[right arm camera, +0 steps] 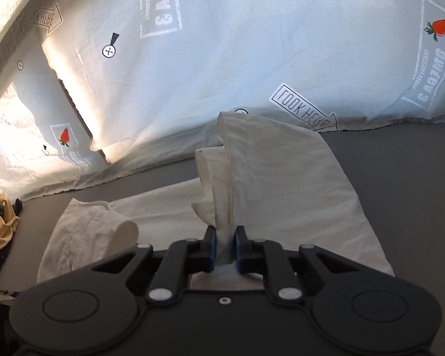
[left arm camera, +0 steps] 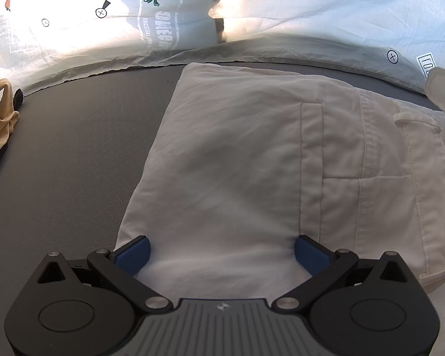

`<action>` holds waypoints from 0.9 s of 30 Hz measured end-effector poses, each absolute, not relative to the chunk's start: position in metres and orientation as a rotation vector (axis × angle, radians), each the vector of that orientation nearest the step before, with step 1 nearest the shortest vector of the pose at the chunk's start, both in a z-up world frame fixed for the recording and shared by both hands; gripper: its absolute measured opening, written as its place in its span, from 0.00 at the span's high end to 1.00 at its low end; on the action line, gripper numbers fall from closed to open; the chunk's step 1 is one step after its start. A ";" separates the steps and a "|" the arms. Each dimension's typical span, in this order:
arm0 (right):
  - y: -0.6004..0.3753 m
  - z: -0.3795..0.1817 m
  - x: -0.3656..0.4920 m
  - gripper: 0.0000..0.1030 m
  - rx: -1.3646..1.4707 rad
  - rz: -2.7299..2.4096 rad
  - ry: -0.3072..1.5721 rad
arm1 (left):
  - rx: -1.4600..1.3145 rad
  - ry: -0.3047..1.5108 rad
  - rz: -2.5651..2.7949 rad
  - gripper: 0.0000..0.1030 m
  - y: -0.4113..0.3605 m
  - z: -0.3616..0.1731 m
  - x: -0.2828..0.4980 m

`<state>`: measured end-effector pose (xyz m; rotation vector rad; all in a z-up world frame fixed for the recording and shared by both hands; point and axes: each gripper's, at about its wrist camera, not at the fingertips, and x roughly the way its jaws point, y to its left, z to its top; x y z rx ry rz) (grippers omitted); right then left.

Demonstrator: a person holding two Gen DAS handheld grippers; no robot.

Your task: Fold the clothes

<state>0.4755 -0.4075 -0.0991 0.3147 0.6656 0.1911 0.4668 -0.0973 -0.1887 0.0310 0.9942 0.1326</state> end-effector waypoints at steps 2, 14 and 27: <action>-0.395 -0.094 0.475 0.87 0.332 0.245 0.658 | 0.029 0.994 0.130 0.00 -0.096 -0.189 0.467; -0.309 -0.147 0.453 0.98 -0.108 0.368 0.793 | 0.026 0.994 0.128 0.00 -0.096 -0.189 0.467; -0.381 -0.117 0.442 0.55 0.043 0.165 0.684 | 0.032 1.005 0.127 0.00 -0.096 -0.189 0.468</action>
